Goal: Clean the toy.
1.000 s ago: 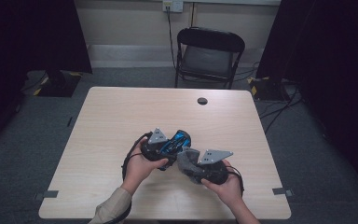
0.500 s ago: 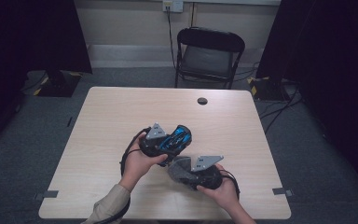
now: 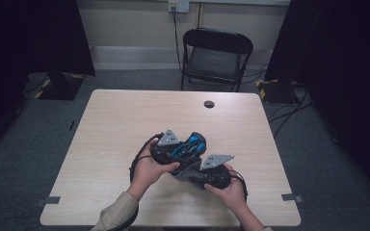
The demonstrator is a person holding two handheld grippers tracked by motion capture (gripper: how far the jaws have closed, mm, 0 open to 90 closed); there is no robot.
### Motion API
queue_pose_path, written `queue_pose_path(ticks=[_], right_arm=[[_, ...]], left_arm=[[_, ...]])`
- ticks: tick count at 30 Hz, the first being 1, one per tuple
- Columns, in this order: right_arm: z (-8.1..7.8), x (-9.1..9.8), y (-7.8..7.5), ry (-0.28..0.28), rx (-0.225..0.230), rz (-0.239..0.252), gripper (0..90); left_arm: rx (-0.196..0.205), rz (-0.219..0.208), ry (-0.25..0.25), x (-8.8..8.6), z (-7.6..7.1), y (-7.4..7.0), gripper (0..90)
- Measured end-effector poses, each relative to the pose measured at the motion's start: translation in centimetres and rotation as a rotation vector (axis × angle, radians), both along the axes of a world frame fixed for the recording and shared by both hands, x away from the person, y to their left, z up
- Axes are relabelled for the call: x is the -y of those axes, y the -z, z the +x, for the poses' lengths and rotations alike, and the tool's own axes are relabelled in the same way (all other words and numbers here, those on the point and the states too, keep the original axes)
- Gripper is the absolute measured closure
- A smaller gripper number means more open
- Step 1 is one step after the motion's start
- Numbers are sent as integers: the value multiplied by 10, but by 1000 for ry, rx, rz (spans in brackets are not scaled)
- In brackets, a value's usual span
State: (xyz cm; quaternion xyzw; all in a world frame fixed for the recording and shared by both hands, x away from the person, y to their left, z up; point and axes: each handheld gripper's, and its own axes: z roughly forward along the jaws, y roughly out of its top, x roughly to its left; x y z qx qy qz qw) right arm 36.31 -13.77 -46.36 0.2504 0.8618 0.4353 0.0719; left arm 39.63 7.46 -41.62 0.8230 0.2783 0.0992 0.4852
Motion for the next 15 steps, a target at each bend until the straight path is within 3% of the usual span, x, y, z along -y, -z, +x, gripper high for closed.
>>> queue_pose_path(ticks=[15], right_arm=[[24, 29, -14, 188, 25, 75, 732]], left_arm=[[-20, -13, 25, -3, -6, 6, 277]])
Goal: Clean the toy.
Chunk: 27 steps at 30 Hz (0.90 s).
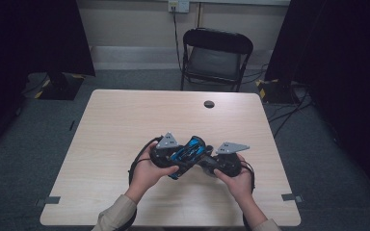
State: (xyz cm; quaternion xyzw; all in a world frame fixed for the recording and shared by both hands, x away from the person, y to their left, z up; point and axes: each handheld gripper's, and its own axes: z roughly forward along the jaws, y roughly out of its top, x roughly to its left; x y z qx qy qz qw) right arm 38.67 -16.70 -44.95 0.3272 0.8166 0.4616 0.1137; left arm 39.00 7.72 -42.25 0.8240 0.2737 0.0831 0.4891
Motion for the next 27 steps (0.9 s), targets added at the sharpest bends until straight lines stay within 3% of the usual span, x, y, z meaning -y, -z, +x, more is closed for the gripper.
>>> queue_pose_path(ticks=[5, 6, 7, 8, 9, 10, 11, 12, 13, 14, 17, 19, 21, 22, 24, 26, 27], right_arm=[[4, 9, -5, 43, 0, 40, 733], [5, 11, -7, 51, 6, 34, 732], [6, 13, -8, 75, 20, -29, 733], [6, 13, -8, 75, 20, -29, 733], [8, 19, 0, 79, -22, -12, 734], [8, 19, 0, 79, -22, -12, 734], [8, 19, 4, 83, -42, -14, 734], [6, 18, 8, 98, -16, -42, 736], [5, 19, 9, 99, -11, -30, 738], [4, 20, 11, 89, -7, -22, 739], [5, 19, 16, 77, -24, -46, 738], [4, 17, 17, 64, -18, -68, 738], [2, 12, 18, 42, -13, -102, 737], [1, 7, 20, 23, -5, -134, 737], [2, 6, 22, 16, -24, -118, 736], [2, 5, 23, 16, -23, -116, 736], [2, 5, 24, 18, -32, -105, 735]], left_arm=[[-19, -5, -3, -2, -1, 2, 282], [-4, -10, -10, -6, -2, 1, 308], [6, -179, -15, -16, 0, -5, 800], [6, -179, -15, -16, 0, -5, 791], [47, -8, -62, -14, 4, -8, 766], [47, -8, -62, -14, 4, -8, 756], [7, -12, -46, -13, 8, -5, 756], [-8, -26, -30, -12, 8, -4, 726], [11, -13, -10, -8, 6, -3, 695], [-24, 19, 11, -5, 7, 4, 595], [-33, 73, -4, -4, 11, 18, 469], [-102, 75, -16, -2, 13, 31, 435], [-75, 120, 19, -1, 11, 41, 413], [-82, 132, 16, 0, 11, 43, 369], [-71, 188, 12, -2, 10, 47, 324], [-77, 211, 6, -4, 10, 47, 323], [-91, 180, 6, -6, 10, 48, 318]])
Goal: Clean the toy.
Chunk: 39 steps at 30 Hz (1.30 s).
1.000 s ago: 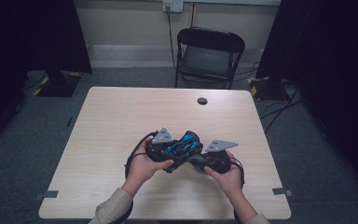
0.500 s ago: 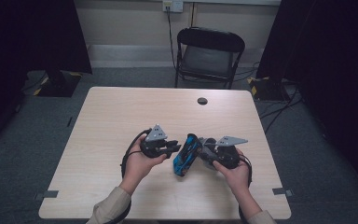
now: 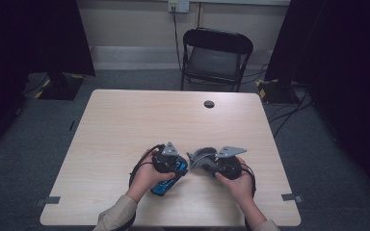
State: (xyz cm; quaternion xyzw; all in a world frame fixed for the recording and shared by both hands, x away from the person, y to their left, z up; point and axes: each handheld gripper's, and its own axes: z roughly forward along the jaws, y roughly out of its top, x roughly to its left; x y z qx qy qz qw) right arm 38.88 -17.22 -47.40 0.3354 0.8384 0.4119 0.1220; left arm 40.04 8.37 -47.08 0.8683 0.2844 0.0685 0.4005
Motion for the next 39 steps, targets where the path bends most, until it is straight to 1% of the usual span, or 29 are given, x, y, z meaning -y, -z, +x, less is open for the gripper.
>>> queue_pose_path(ticks=[2, 3, 4, 6, 8, 9, 10, 12, 13, 15, 16, 17, 18, 19, 20, 21, 22, 23, 24, 25, 26, 27, 28, 31, 32, 33, 36, 39], right_arm=[[0, 0, 1, 1, -2, 1, 735], [0, -1, 2, 1, -4, -2, 735], [-1, -1, 4, -2, -8, 4, 734], [-1, -1, 4, -2, -8, 0, 734], [-3, -3, 4, -14, -2, -18, 733], [-3, -3, 4, -14, -2, -18, 733], [-5, -3, 4, -17, -1, -25, 734], [-5, -3, 5, -17, -3, -24, 733], [-5, -2, 6, -16, -4, -27, 733], [-5, 0, 9, -11, -9, -26, 732], [-6, 1, 10, -6, -11, -24, 731], [-6, 1, 12, -4, -10, -18, 731], [-7, 2, 13, -1, -11, -13, 729], [-7, 2, 14, 0, -11, -11, 728], [-7, 2, 14, 0, -11, -11, 728], [-7, 1, 14, 0, -10, -10, 727], [-8, 1, 15, 4, -7, -11, 727], [-8, 1, 15, 4, -7, -11, 727], [-8, 0, 16, 5, -7, -10, 726], [-8, 0, 16, 5, -7, -10, 726], [-8, 1, 16, 6, -7, -9, 726], [-8, 1, 16, 6, -7, -9, 726], [-8, 0, 16, 6, -7, -9, 725], [-9, 0, 16, 4, -6, -10, 725], [-8, 0, 17, 4, -6, -9, 724], [-9, 0, 17, 3, -4, -8, 724], [-9, 0, 17, 5, -4, -7, 724], [-9, 1, 17, 7, -4, -2, 723]], left_arm=[[6, 6, -5, -1, 0, -1, 332], [13, 14, 6, -2, -1, 0, 345], [26, 5, -1, -2, -2, 1, 345], [33, 6, 0, -1, -3, 2, 345], [33, 16, -1, -1, -4, 1, 327], [25, 13, -8, -1, -4, 0, 327], [34, 9, -26, -1, -5, -2, 283], [38, 7, -31, -3, -6, -3, 276], [47, 13, -42, -4, -7, -5, 268], [55, 30, -75, -9, -9, -9, 215], [33, 37, -91, -13, -11, -9, 188], [17, 39, -93, -15, -13, -8, 154], [25, 44, -91, -16, -16, -6, 171], [32, 60, -91, -17, -19, -2, 162], [31, 83, -88, -18, -20, 1, 162], [29, 93, -93, -19, -21, 5, 157], [1, 83, -102, -19, -21, 13, 162], [1, 83, -102, -19, -21, 13, 162], [-4, 86, -112, -18, -20, 17, 145], [-4, 86, -112, -18, -20, 17, 155], [5, 100, -111, -13, -20, 22, 150], [5, 100, -111, -13, -20, 22, 139], [20, 116, -104, -11, -20, 23, 139], [29, 115, -107, -8, -20, 23, 138], [32, 109, -107, -7, -21, 23, 150], [34, 116, -114, -7, -20, 22, 212], [32, 114, -130, -6, -21, 21, 224], [28, 107, -135, -6, -21, 21, 241]])
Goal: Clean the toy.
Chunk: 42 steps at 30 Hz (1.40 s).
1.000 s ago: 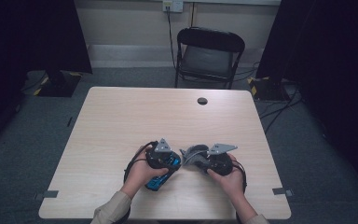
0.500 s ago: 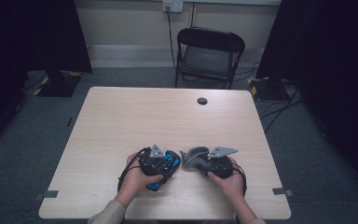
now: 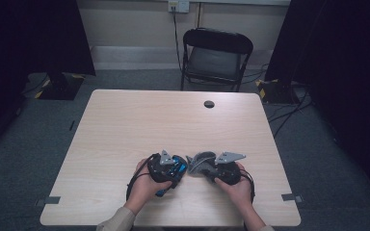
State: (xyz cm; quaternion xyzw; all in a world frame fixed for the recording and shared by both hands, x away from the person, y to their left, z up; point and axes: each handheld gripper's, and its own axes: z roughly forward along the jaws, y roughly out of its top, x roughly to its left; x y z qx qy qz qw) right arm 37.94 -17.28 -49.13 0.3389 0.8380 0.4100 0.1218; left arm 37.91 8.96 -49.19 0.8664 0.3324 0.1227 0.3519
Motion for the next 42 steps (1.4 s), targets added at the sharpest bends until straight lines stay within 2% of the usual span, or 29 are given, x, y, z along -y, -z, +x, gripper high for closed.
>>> queue_pose_path(ticks=[7, 11, 13, 20, 23, 24, 25, 28, 32, 34, 35, 37, 38, 39, 40, 41, 42], right_arm=[[0, 1, 0, -3, 2, 0, 724], [0, 1, 0, -4, 2, -1, 723], [0, 1, 0, -3, 1, 0, 723], [-1, 1, 1, -5, 1, 5, 722], [-1, 1, 1, -7, 4, 2, 722], [-1, 1, 1, -6, 4, 2, 722], [-2, 1, 1, -3, 3, 5, 722], [-2, 2, 1, -2, 5, 6, 722], [-2, 4, 1, 4, 5, 12, 722], [-2, 5, 1, 2, 3, 16, 722], [-2, 6, 0, -17, 3, 18, 723], [-2, 5, 0, -29, 0, 20, 722], [-3, 3, 0, -53, -7, 26, 723], [-8, -6, -1, -128, -1, 16, 723], [-8, -6, -1, -128, -1, 16, 723], [-11, -12, -2, -177, -7, -2, 723], [-16, -22, -3, -229, -3, -23, 722]], left_arm=[[-7, -53, 9, -4, 1, 1, 251], [19, -36, 46, -3, 1, -1, 251], [16, -35, 57, -2, 1, -1, 251], [4, -55, 28, -1, 2, 2, 248], [14, -27, 35, 5, 2, 3, 216], [17, -19, 13, 7, 1, 2, 209], [15, -1, 20, 8, 1, 1, 252], [12, -10, 17, 7, 2, 1, 254], [-6, -94, -5, -1, 3, -1, 254], [6, -122, -1, -5, 4, -7, 254], [17, -157, 1, -7, 4, -14, 253], [28, -174, -1, -8, 5, -18, 253], [41, -197, 0, -9, 5, -21, 253], [52, -244, 3, -10, 7, -27, 253], [52, -244, 3, -10, 7, -27, 253], [50, -270, 1, -9, 7, -29, 253], [51, -273, 8, -9, 7, -31, 253]])
